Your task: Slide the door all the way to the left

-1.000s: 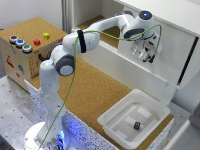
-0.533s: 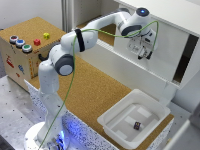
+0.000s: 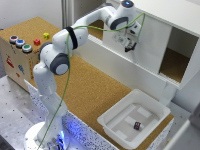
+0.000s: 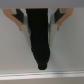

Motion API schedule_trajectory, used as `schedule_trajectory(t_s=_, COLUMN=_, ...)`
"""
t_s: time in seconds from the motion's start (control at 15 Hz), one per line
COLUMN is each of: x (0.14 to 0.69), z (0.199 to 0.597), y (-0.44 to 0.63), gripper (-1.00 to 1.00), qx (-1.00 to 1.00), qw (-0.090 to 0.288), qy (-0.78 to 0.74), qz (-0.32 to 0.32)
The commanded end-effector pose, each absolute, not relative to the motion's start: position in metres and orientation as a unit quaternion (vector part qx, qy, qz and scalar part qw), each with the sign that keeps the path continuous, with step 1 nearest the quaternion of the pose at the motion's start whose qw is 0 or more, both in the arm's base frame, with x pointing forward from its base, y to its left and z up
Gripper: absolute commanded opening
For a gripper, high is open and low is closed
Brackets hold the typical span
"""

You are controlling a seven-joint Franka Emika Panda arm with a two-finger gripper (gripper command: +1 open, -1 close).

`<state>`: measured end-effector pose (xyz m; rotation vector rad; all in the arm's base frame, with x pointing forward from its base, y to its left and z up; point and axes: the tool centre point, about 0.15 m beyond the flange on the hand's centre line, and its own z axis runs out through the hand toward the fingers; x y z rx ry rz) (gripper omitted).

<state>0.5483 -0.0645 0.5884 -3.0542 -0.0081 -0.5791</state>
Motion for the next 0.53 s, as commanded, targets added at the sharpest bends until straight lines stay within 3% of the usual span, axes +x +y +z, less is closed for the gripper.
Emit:
schedule_trajectory(t_s=0.0, x=0.573, z=0.574, y=0.031, gripper=-1.0, qx=-0.982, qw=-0.045, qy=0.032, qz=-0.183)
schedule_trajectory(t_s=0.47, x=0.575, z=0.585, y=0.126, gripper=-1.0, qx=-0.982, qw=-0.03, qy=0.009, qz=-0.188)
